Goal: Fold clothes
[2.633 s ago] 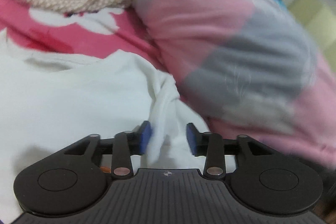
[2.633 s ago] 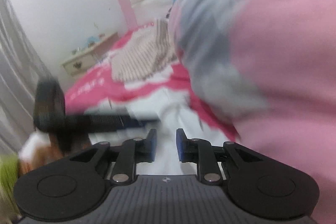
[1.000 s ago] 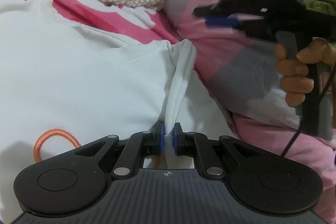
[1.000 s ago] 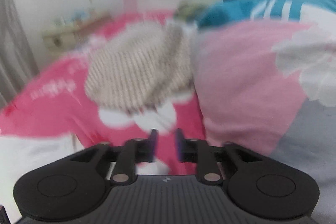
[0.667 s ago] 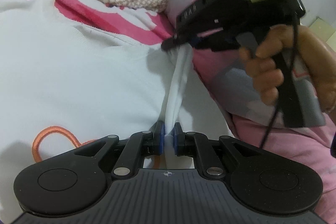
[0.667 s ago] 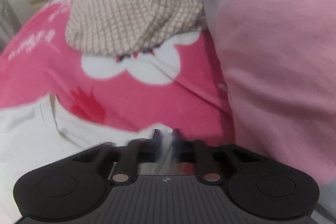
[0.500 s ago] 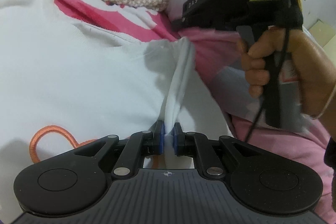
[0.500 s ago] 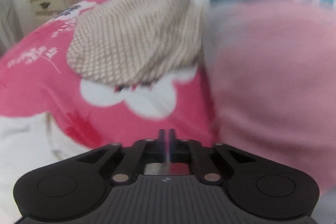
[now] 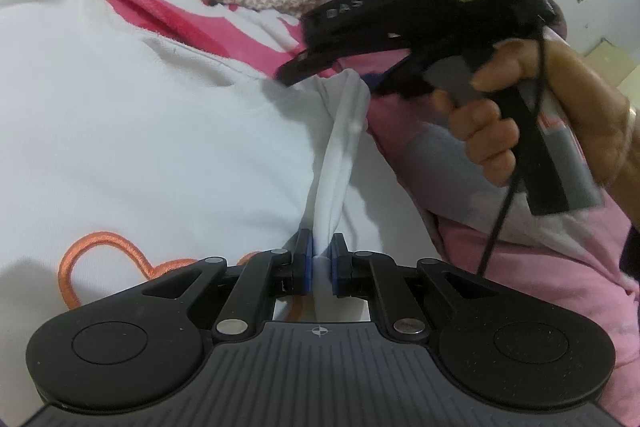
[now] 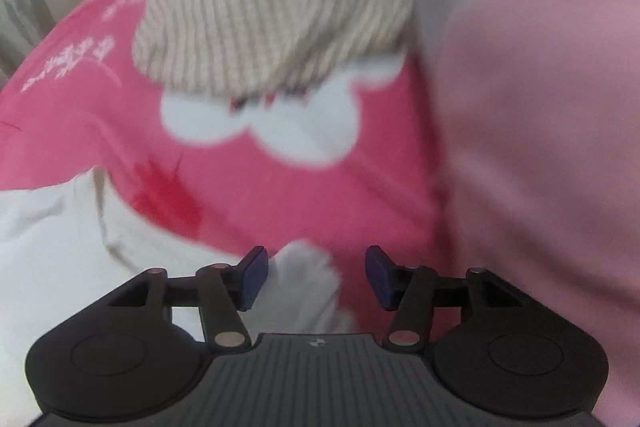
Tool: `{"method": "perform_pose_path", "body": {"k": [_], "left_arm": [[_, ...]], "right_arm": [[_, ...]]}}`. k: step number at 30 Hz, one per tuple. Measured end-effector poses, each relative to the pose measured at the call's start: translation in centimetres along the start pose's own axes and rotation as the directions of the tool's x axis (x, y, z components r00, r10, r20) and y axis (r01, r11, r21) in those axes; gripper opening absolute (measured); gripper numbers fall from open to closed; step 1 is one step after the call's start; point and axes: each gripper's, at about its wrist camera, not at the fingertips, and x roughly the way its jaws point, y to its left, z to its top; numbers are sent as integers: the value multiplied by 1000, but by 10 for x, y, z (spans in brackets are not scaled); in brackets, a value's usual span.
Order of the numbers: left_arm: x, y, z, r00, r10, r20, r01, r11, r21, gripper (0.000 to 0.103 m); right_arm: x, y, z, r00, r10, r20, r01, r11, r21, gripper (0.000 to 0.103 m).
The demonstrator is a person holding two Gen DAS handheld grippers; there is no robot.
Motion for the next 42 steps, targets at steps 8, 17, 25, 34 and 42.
{"method": "perform_pose_path", "body": {"k": [8, 17, 25, 34, 42], "left_arm": [[0, 1, 1, 1000, -5, 3, 5, 1000, -20, 8], [9, 0, 11, 1000, 4, 23, -2, 997, -71, 8], [14, 10, 19, 999, 13, 36, -8, 991, -135, 10], [6, 21, 19, 999, -36, 17, 38, 980, -193, 10], [8, 21, 16, 1000, -23, 18, 26, 982, -185, 10]], "right_arm": [[-23, -13, -4, 982, 112, 149, -115, 993, 13, 10], [-15, 16, -26, 907, -34, 420, 81, 992, -96, 8], [-31, -11, -14, 842, -5, 540, -27, 998, 51, 17], [-59, -12, -57, 951, 10, 310, 16, 997, -78, 17], [-7, -20, -42, 943, 112, 313, -136, 989, 56, 17]]}}
